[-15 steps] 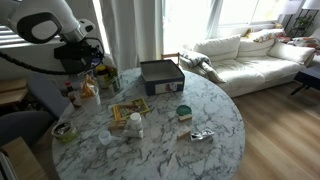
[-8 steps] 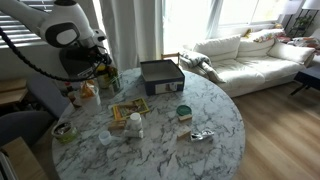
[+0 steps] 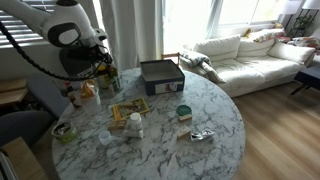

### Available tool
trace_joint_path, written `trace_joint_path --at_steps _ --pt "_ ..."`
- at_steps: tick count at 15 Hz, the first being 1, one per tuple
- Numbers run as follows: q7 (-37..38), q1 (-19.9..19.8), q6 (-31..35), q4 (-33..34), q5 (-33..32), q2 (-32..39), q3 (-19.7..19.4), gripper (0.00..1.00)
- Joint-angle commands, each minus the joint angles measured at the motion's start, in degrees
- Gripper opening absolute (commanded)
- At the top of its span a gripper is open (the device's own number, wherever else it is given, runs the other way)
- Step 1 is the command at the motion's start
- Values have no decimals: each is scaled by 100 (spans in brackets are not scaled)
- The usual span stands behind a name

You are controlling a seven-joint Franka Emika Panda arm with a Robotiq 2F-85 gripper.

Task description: Move the clear cup backwards and put the orange packet in the cup, put the green sauce bottle on the table then put the clear cup in the clear container

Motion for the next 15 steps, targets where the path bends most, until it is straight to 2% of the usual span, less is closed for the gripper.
trace_joint_path --at_steps 1,4,5,8,12,13,15 --pt "119 -214 414 82 97 299 261 100" --pt "196 -315 1022 83 62 605 398 100" --pt "212 -149 1237 81 64 711 228 100" --pt "282 -157 1756 173 164 1040 274 99" --pt "367 -164 2239 285 209 1370 344 75" --pt "401 -172 2287 327 227 1427 371 83" --pt "428 -225 2301 415 319 1522 464 85"
